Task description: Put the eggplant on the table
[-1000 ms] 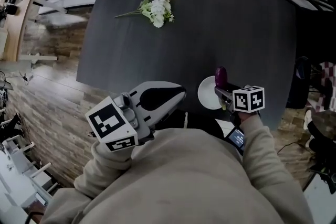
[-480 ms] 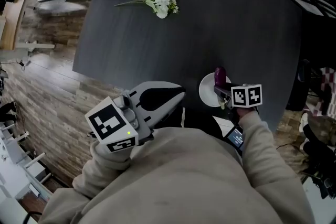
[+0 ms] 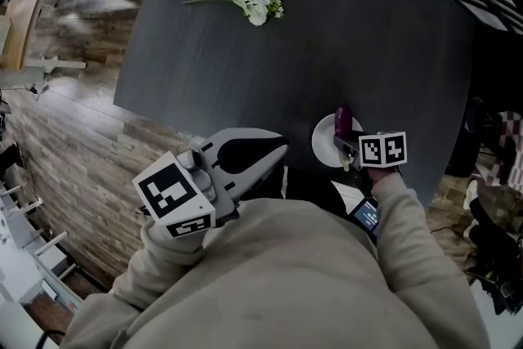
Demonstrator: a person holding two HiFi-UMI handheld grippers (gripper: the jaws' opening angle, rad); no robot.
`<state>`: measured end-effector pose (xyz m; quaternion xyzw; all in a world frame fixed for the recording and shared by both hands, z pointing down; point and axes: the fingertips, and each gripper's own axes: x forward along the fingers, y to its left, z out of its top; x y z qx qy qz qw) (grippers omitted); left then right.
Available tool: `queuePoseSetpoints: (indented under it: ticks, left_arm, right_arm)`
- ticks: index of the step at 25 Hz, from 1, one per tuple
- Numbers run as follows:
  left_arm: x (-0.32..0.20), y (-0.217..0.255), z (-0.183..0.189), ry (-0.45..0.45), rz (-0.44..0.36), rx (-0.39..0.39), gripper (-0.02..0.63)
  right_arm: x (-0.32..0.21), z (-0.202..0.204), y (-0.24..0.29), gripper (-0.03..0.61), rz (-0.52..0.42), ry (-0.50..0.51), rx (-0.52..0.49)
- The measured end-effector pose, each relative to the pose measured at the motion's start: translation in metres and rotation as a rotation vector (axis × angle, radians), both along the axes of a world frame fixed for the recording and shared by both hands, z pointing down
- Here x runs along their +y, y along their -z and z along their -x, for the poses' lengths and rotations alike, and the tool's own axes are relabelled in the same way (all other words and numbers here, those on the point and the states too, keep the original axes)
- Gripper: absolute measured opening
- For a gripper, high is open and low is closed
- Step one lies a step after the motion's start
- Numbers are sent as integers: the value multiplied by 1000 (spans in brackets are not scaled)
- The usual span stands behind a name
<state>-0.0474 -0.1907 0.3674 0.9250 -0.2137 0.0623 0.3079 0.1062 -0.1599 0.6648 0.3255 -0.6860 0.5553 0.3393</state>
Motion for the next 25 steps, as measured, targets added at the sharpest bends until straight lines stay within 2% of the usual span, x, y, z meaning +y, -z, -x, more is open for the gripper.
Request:
queuePoseSetpoints:
  ticks: [13, 19, 25]
  left_arm:
    - [-3, 0, -2, -3, 2, 0, 5]
    - [-8, 2, 0, -2, -3, 2, 5]
    - [-23, 5, 10, 19, -18, -5, 5]
  right_arm:
    - [-1, 0, -1, 209, -4, 19, 18]
    - [-6, 2, 5, 256, -19, 5, 22]
    - [-10, -2, 2, 270, -20, -6, 40]
